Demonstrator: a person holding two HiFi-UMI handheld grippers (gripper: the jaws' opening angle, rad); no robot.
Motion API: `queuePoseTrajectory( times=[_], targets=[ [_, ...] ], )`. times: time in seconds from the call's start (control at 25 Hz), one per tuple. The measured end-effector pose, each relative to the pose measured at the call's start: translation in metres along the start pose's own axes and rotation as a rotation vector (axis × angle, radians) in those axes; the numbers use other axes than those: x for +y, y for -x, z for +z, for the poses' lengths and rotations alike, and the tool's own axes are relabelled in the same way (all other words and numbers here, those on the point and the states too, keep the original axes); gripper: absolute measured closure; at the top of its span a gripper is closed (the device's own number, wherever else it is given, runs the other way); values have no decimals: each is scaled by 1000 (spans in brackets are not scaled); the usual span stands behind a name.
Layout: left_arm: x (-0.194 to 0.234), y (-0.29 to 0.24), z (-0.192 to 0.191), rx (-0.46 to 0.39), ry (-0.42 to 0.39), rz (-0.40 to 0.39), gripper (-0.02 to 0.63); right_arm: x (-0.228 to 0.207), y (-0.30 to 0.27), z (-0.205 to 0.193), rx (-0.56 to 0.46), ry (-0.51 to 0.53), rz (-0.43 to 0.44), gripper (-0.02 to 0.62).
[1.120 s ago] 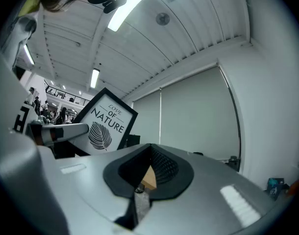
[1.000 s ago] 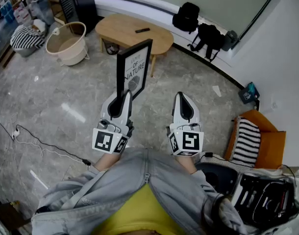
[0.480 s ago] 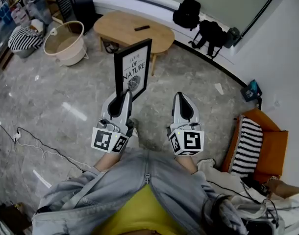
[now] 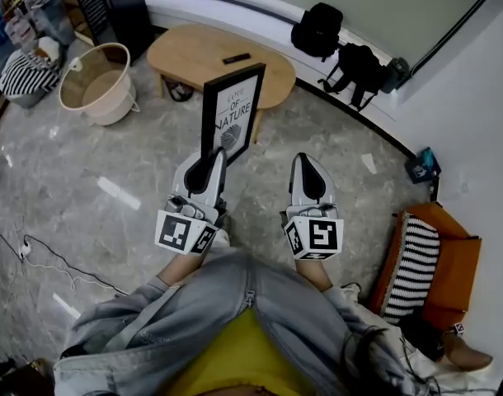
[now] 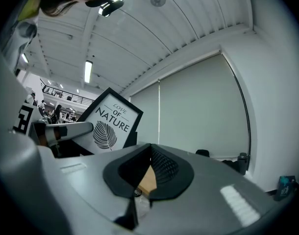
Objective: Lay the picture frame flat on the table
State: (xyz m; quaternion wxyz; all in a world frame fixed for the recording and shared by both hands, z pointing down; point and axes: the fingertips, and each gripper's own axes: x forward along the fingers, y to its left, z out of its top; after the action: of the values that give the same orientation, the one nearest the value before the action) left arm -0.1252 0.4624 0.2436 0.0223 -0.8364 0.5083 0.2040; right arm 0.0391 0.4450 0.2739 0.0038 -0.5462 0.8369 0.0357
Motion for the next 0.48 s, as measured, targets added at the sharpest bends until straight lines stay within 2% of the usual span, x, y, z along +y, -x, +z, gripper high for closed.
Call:
queuePoseTrajectory(
  times=[0.24,0.48],
  targets=[
    [65,-71,-17,12,12,-48,575,-16,-87,-6,6,8,-53,598],
    [105,-124,-40,37,54,-83,575,-35,-134,-19,37,2,-118,598]
  ],
)
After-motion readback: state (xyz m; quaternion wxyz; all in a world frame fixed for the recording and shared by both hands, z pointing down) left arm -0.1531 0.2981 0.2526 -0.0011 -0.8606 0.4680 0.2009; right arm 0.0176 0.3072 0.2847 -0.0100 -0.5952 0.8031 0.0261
